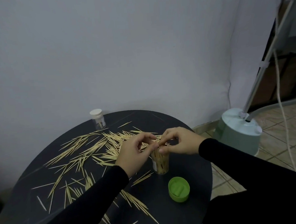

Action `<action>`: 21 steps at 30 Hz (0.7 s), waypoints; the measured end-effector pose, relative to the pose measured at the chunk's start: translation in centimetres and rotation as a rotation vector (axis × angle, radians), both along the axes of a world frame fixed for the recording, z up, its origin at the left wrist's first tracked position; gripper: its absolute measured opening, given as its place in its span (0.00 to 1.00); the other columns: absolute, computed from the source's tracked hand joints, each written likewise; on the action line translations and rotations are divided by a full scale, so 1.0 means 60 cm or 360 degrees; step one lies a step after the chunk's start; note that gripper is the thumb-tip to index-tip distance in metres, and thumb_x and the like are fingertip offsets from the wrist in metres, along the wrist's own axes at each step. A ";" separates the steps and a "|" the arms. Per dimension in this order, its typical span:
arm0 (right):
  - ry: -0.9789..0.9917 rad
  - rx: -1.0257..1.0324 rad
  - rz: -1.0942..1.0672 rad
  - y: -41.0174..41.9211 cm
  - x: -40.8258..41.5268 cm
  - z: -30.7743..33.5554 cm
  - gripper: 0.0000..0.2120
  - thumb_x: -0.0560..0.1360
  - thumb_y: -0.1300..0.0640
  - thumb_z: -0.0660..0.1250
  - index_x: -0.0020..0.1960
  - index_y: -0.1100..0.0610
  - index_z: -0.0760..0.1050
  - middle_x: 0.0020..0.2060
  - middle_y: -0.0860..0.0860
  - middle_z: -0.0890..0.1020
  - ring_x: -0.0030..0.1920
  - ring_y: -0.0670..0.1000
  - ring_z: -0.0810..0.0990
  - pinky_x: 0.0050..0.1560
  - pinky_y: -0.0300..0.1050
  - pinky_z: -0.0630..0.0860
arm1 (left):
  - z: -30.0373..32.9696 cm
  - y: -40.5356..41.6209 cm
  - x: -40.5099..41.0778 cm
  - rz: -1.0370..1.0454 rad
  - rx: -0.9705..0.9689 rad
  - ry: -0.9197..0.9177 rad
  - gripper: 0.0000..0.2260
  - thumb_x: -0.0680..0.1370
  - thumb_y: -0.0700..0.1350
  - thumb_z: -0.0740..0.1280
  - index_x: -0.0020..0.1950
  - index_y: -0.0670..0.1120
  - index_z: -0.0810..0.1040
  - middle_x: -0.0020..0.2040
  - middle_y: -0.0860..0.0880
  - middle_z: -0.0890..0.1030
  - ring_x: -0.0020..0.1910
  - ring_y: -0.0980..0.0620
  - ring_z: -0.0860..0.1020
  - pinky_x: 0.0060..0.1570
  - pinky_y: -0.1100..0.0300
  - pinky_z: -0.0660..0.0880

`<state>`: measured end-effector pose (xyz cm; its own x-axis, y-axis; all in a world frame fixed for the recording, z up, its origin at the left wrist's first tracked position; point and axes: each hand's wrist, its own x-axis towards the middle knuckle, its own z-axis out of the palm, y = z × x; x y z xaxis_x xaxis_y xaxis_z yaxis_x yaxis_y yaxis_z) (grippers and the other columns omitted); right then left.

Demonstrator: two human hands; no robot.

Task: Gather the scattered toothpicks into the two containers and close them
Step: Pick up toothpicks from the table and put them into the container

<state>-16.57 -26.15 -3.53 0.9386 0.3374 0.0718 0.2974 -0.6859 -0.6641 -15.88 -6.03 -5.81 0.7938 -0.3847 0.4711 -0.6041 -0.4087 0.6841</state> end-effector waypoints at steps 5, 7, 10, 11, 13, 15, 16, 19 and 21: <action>0.0092 -0.0014 0.0032 -0.009 0.001 0.013 0.17 0.67 0.44 0.76 0.55 0.42 0.79 0.46 0.42 0.79 0.45 0.42 0.75 0.48 0.43 0.74 | -0.008 0.014 0.006 0.0004 0.0110 -0.0140 0.07 0.77 0.47 0.67 0.53 0.58 0.78 0.46 0.64 0.78 0.45 0.66 0.73 0.42 0.73 0.65; 0.0192 -0.0112 0.0051 -0.012 0.001 0.016 0.24 0.64 0.44 0.77 0.59 0.42 0.77 0.45 0.41 0.78 0.44 0.40 0.73 0.45 0.37 0.69 | -0.011 0.018 0.008 -0.0006 0.0146 -0.0153 0.07 0.78 0.48 0.66 0.54 0.58 0.78 0.47 0.64 0.78 0.47 0.62 0.74 0.43 0.69 0.67; 0.0296 -0.0258 0.0061 -0.011 0.002 0.012 0.31 0.61 0.42 0.79 0.63 0.43 0.75 0.47 0.40 0.79 0.46 0.37 0.73 0.43 0.33 0.65 | -0.012 0.018 0.009 -0.0025 0.0163 -0.0228 0.09 0.76 0.55 0.64 0.54 0.57 0.79 0.49 0.63 0.78 0.52 0.61 0.75 0.48 0.65 0.69; 0.0306 -0.0270 0.0064 -0.010 0.003 0.010 0.32 0.61 0.42 0.79 0.63 0.43 0.75 0.47 0.40 0.79 0.47 0.37 0.74 0.44 0.33 0.65 | -0.012 0.017 0.008 -0.0040 0.0159 -0.0253 0.11 0.76 0.57 0.63 0.54 0.56 0.79 0.49 0.62 0.79 0.53 0.60 0.75 0.50 0.65 0.69; 0.0300 -0.0293 0.0076 -0.008 0.004 0.011 0.31 0.61 0.41 0.79 0.62 0.44 0.76 0.46 0.37 0.78 0.46 0.37 0.73 0.43 0.33 0.65 | -0.007 0.014 0.006 -0.0091 0.0158 -0.0274 0.12 0.75 0.57 0.61 0.55 0.56 0.79 0.50 0.61 0.79 0.55 0.59 0.75 0.52 0.63 0.69; 0.0274 -0.0298 0.0096 -0.009 0.004 0.012 0.24 0.61 0.41 0.79 0.56 0.41 0.78 0.41 0.34 0.76 0.42 0.35 0.72 0.40 0.32 0.64 | -0.002 0.010 0.001 -0.0153 0.0161 -0.0289 0.12 0.76 0.55 0.62 0.56 0.56 0.79 0.51 0.61 0.79 0.56 0.59 0.74 0.55 0.64 0.69; 0.0260 -0.0294 0.0106 -0.008 0.004 0.013 0.20 0.61 0.40 0.78 0.51 0.39 0.77 0.39 0.34 0.76 0.40 0.34 0.72 0.39 0.32 0.64 | 0.000 0.008 -0.001 -0.0178 0.0165 -0.0304 0.12 0.76 0.54 0.62 0.56 0.56 0.79 0.51 0.61 0.79 0.56 0.59 0.74 0.55 0.65 0.68; 0.0239 -0.0278 0.0145 -0.007 0.004 0.011 0.20 0.61 0.39 0.78 0.50 0.39 0.78 0.40 0.35 0.78 0.42 0.37 0.73 0.42 0.34 0.65 | 0.003 0.002 -0.004 -0.0240 0.0216 -0.0399 0.10 0.76 0.49 0.65 0.56 0.53 0.79 0.50 0.61 0.79 0.53 0.60 0.74 0.52 0.67 0.68; 0.0221 -0.0263 0.0170 -0.005 0.005 0.009 0.19 0.61 0.39 0.78 0.49 0.38 0.78 0.40 0.35 0.79 0.42 0.38 0.74 0.43 0.35 0.66 | 0.002 -0.002 -0.005 -0.0267 0.0263 -0.0447 0.07 0.76 0.48 0.66 0.53 0.54 0.80 0.48 0.60 0.80 0.49 0.58 0.75 0.49 0.63 0.71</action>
<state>-16.27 -26.46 -2.97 0.8941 0.4315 -0.1200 0.2875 -0.7584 -0.5850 -16.21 -6.13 -5.72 0.5618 -0.5878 0.5821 -0.8270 -0.3791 0.4152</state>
